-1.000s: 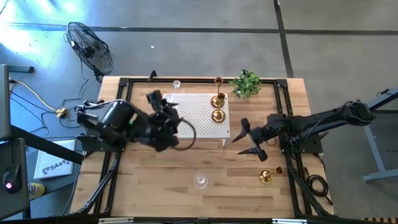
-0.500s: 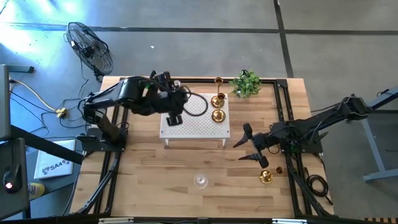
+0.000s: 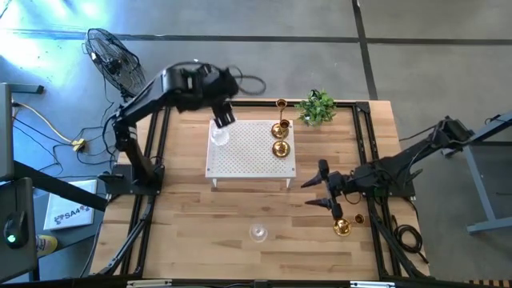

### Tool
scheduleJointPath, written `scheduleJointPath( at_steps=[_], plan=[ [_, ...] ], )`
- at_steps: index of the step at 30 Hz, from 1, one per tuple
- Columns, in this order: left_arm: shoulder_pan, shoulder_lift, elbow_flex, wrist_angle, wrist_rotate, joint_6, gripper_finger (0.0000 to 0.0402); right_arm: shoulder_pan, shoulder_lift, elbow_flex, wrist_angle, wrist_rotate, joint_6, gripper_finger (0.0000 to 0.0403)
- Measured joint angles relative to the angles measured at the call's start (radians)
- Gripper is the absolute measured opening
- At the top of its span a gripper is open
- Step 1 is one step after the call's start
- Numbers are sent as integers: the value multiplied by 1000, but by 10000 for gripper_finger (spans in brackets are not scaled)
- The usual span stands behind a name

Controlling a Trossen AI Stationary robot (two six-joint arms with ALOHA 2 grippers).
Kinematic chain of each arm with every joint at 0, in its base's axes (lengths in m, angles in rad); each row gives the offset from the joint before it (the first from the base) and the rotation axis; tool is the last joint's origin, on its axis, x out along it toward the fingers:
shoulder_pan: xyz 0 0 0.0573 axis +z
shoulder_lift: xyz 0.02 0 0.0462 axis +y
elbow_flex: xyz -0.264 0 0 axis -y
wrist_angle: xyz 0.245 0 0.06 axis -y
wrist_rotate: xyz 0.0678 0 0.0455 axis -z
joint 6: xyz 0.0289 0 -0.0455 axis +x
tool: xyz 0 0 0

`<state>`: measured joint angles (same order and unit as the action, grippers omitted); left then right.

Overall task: Pick & Place candle stick holders
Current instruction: Put the top transparent glass candle holder on the shelf aligned with the other transparent glass candle holder

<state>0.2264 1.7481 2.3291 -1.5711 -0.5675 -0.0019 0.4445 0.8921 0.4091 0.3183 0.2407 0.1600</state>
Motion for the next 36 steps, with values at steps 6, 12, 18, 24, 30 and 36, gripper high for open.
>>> scheduleJointPath(
  at_steps=[6,12,18,24,30,36],
  plan=[
    [157,0,0,25,183,67,234,46,0,0,0,119,63,246],
    [272,0,0,63,370,174,234,82,20,0,0,226,120,246],
    [365,0,0,58,499,245,234,89,76,0,0,279,220,246],
    [466,4,0,61,604,315,234,89,139,0,71,315,242,246],
    [586,10,-1,61,767,304,234,89,161,0,135,326,218,246],
    [667,52,-1,75,790,113,234,89,162,0,145,373,217,246]
  ],
)
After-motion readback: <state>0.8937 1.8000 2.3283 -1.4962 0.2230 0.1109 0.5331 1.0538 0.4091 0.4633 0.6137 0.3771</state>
